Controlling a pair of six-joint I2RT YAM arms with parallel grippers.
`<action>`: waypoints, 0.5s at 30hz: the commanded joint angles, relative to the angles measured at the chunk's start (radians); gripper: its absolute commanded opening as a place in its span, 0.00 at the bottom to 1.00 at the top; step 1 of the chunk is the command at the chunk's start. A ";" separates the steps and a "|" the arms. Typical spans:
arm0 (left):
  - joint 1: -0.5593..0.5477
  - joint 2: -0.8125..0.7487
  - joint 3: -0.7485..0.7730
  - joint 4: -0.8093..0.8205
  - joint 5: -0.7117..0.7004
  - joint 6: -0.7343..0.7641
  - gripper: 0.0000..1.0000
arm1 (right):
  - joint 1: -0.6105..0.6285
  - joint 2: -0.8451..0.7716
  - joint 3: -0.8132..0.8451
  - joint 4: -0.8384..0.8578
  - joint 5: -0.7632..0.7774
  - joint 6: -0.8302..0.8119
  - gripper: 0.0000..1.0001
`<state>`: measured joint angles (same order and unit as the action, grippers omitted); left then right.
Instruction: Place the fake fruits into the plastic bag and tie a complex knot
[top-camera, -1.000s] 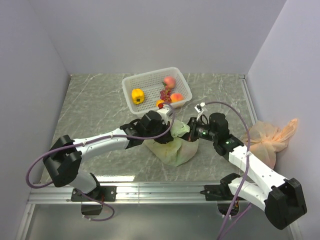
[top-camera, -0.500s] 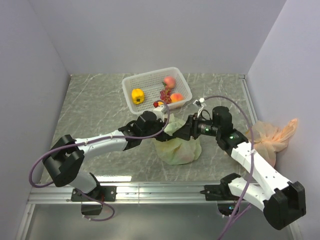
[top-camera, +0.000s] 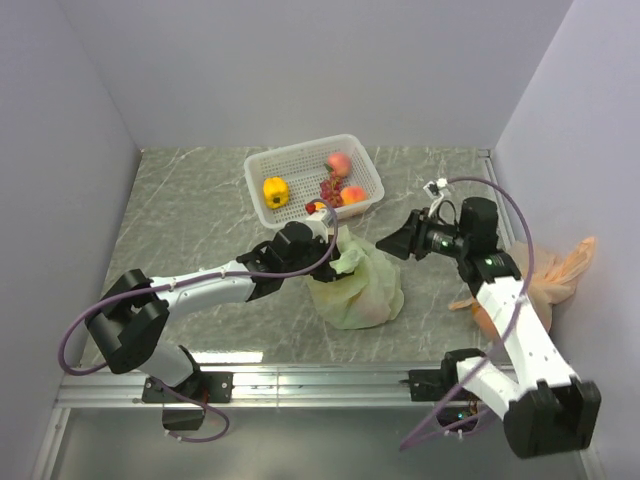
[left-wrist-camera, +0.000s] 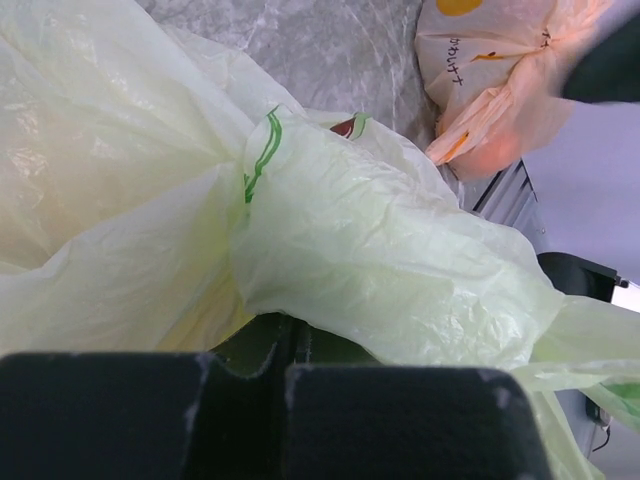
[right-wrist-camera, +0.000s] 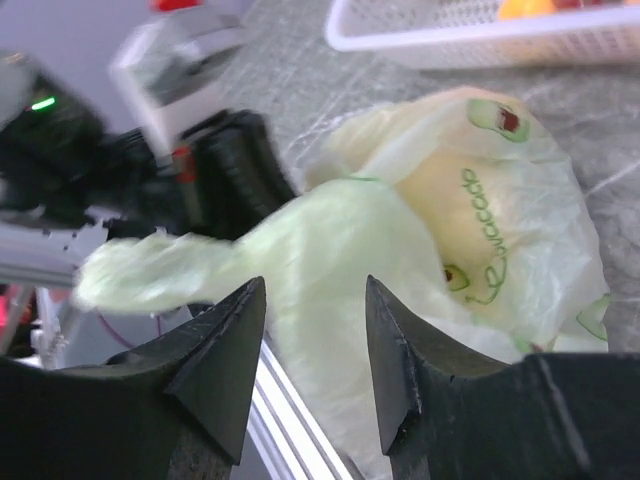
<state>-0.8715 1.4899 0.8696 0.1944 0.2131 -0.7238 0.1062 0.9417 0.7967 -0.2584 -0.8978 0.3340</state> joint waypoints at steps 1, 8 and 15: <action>0.006 0.009 0.009 0.034 0.017 -0.026 0.00 | -0.003 0.148 -0.017 0.099 0.029 0.042 0.52; 0.006 0.044 0.025 0.039 0.037 -0.055 0.00 | 0.021 0.296 -0.085 0.099 -0.062 0.056 0.79; 0.048 0.069 -0.010 0.171 0.149 -0.104 0.00 | 0.121 0.328 -0.209 0.212 -0.125 0.262 0.83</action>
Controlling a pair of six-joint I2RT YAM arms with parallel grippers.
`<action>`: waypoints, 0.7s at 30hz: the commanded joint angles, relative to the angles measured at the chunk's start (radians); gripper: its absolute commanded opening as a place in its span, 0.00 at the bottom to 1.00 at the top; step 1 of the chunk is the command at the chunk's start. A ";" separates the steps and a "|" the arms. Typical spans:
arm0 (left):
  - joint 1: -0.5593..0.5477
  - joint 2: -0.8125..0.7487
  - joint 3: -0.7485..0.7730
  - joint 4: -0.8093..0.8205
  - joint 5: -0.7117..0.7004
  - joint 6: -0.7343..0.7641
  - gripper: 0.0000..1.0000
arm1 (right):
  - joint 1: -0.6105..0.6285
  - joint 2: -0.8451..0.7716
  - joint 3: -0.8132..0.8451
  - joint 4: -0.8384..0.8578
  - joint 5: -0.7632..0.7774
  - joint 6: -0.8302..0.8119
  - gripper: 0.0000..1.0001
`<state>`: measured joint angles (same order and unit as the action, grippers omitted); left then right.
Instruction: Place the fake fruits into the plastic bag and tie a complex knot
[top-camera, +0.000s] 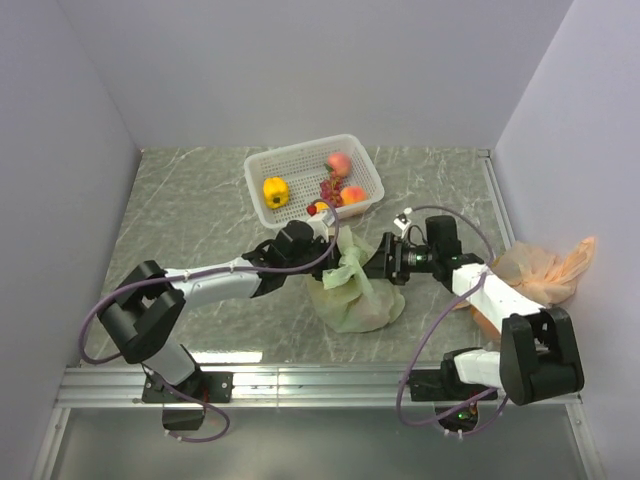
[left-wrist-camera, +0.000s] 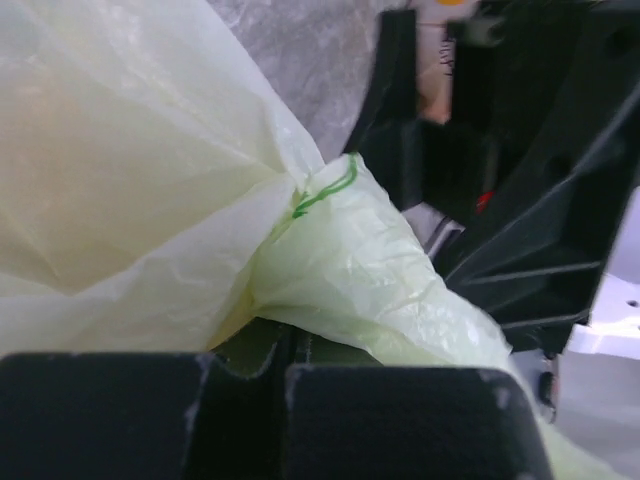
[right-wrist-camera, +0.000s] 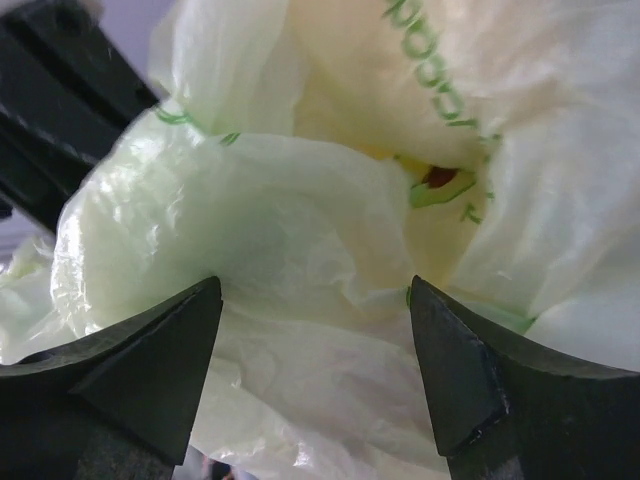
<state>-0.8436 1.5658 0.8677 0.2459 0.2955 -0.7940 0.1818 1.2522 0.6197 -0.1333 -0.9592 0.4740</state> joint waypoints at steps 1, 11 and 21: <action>0.020 -0.012 -0.028 0.168 0.097 -0.040 0.00 | 0.057 0.022 -0.047 0.160 -0.079 0.162 0.83; 0.075 -0.041 -0.128 0.477 0.430 -0.108 0.00 | 0.219 0.107 -0.123 0.745 -0.007 0.657 0.85; 0.086 0.008 -0.167 0.664 0.395 -0.211 0.00 | 0.239 0.001 -0.135 0.574 0.019 0.480 0.85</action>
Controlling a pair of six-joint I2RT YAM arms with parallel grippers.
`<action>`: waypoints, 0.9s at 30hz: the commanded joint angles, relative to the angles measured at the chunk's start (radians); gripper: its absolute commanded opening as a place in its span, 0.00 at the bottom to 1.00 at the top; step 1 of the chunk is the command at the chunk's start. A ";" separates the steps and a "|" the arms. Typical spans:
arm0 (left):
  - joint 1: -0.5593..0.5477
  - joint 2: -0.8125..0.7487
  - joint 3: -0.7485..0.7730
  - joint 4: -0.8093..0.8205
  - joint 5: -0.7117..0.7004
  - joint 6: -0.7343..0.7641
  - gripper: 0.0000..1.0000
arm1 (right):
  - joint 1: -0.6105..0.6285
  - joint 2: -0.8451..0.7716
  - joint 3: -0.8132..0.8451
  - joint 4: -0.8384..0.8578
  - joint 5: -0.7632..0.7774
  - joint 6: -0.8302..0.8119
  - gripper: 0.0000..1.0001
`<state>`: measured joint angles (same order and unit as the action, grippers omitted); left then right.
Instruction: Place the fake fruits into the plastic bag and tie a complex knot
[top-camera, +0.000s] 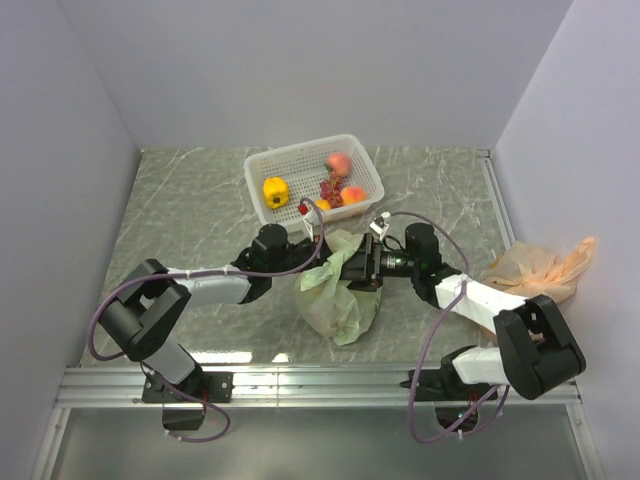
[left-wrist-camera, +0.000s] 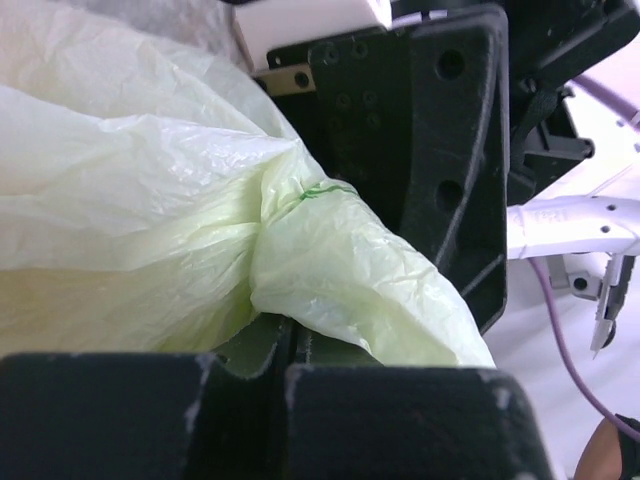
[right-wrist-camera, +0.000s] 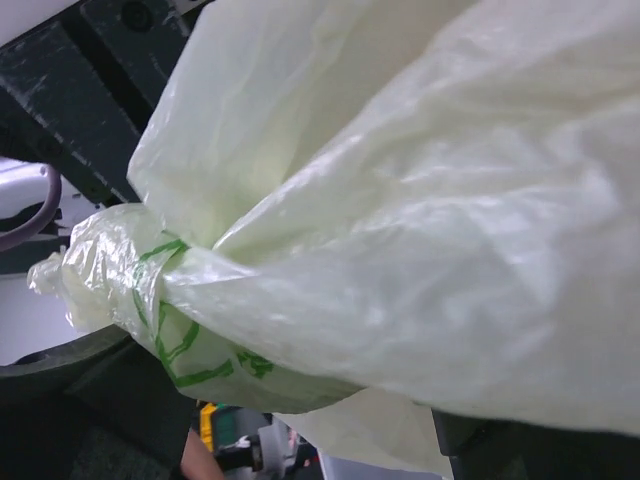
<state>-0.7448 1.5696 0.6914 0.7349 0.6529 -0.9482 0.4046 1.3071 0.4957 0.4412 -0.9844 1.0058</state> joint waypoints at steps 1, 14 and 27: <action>-0.013 0.019 0.019 0.184 0.024 -0.063 0.00 | 0.019 -0.058 -0.013 -0.012 0.040 -0.059 0.85; 0.010 0.049 0.019 0.141 -0.001 -0.073 0.00 | -0.124 -0.187 0.263 -0.757 0.019 -0.725 0.82; 0.009 0.079 0.049 0.176 0.002 -0.104 0.00 | -0.040 -0.220 0.224 -0.668 0.090 -0.670 0.27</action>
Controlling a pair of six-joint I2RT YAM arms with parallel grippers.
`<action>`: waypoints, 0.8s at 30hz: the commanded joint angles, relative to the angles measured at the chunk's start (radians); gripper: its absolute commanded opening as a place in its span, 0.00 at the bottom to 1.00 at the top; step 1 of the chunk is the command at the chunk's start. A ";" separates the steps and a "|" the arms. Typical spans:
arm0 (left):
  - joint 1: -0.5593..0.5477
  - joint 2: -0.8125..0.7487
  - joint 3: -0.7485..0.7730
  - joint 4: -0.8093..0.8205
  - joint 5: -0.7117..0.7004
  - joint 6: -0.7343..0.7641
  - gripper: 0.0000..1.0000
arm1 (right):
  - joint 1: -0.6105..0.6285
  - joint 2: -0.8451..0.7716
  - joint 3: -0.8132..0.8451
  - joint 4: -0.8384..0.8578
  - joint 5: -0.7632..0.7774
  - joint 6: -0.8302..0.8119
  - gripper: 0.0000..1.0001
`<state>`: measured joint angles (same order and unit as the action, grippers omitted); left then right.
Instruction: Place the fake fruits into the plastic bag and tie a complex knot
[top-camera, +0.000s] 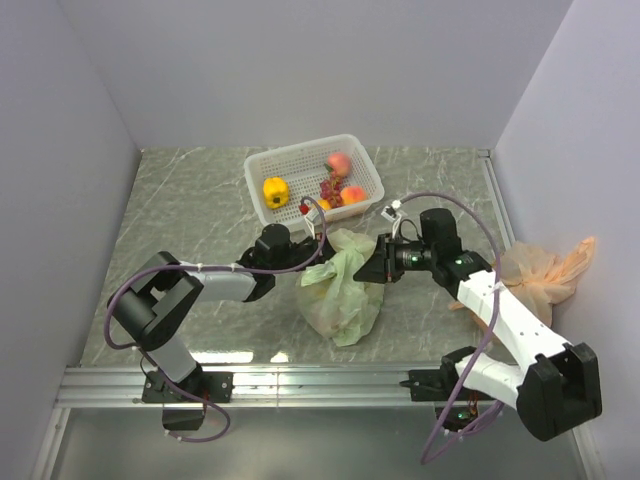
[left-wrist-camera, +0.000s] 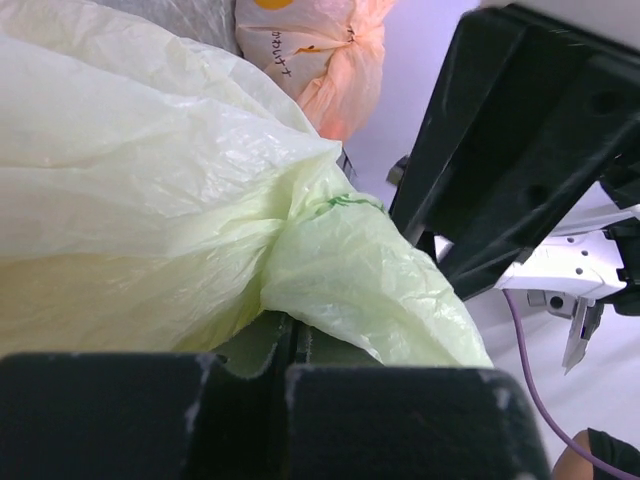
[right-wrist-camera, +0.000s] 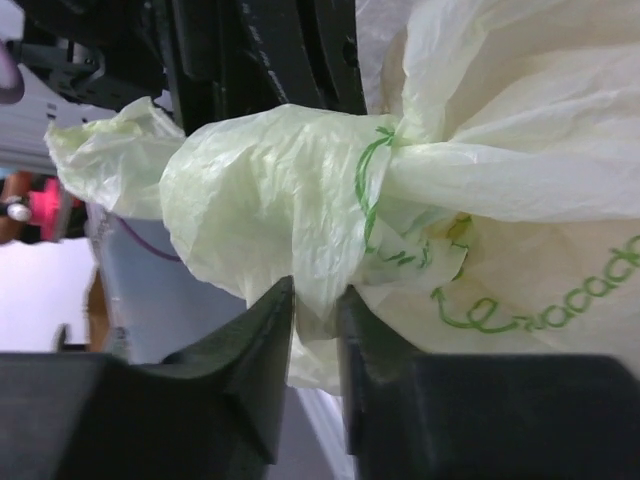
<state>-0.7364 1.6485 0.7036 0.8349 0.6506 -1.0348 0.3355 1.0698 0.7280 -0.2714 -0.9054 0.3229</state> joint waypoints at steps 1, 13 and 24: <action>-0.001 0.007 0.042 0.081 -0.003 -0.027 0.00 | 0.040 0.019 -0.010 0.063 0.013 0.013 0.22; -0.008 0.089 0.066 0.233 -0.019 -0.142 0.00 | 0.189 0.148 -0.012 0.121 -0.058 0.001 0.00; -0.001 0.056 0.033 0.242 0.011 -0.126 0.00 | -0.005 -0.053 0.122 -0.239 -0.006 -0.173 0.52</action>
<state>-0.7391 1.7386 0.7254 0.9920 0.6491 -1.1511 0.3874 1.1114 0.7731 -0.4038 -0.9154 0.2070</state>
